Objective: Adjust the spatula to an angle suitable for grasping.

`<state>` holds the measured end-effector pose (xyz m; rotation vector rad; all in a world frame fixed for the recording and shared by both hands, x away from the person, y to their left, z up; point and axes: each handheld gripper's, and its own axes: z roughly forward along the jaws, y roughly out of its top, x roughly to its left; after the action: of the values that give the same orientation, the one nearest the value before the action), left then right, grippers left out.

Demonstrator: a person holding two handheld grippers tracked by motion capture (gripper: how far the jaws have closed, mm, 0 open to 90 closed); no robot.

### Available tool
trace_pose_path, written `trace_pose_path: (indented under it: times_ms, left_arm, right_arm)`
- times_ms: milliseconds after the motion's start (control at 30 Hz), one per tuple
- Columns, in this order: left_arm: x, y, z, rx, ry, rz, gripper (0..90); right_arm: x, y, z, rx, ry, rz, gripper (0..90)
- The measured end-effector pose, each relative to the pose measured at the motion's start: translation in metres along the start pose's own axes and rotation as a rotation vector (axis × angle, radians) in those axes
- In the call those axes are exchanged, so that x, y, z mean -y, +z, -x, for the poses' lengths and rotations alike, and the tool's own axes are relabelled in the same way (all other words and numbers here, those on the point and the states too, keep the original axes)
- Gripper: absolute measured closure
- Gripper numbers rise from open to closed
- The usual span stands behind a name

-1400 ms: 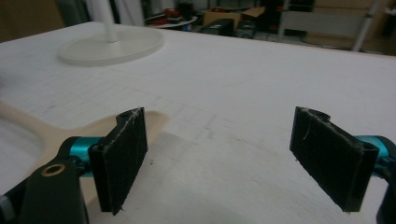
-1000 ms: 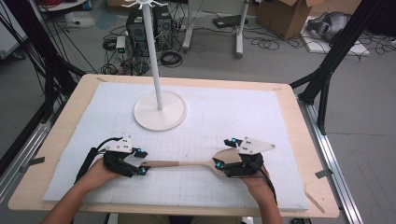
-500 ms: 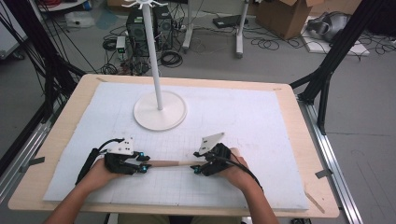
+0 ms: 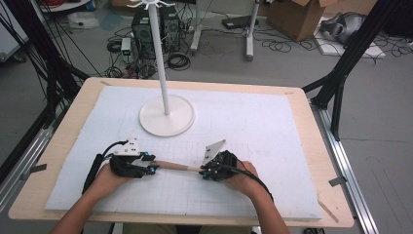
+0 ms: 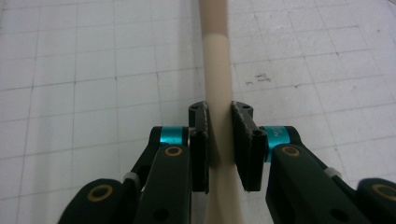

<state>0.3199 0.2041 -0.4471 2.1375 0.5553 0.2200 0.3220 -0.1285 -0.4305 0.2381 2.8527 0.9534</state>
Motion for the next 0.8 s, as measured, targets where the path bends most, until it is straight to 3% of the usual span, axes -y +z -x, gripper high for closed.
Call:
trace_pose_path:
  times_ms: [100, 200, 433, 567, 700, 800]
  left_arm:
    - [0.000, -0.005, -0.003, -0.022, -0.014, 0.027, 54.3]
    - [0.001, -0.010, -0.005, -0.048, -0.039, 0.066, 50.4]
    - [0.009, -0.020, -0.010, -0.136, -0.103, 0.176, 41.7]
    - [0.011, -0.022, -0.011, -0.144, -0.125, 0.200, 40.4]
    - [0.012, -0.021, -0.010, -0.143, -0.127, 0.207, 41.4]
    - [0.012, -0.018, -0.010, -0.113, -0.127, 0.194, 45.5]
  right_arm:
    - [0.002, -0.002, -0.002, 0.015, 0.052, 0.001, 78.1]
    - [0.003, -0.002, -0.001, 0.017, 0.054, 0.006, 78.1]
    - [0.006, -0.004, -0.002, 0.046, 0.129, 0.021, 78.2]
    - [0.010, -0.006, -0.003, 0.069, 0.173, 0.041, 78.3]
    - [0.011, -0.007, -0.004, 0.076, 0.184, 0.054, 78.3]
    - [0.014, -0.008, -0.004, 0.077, 0.186, 0.070, 78.3]
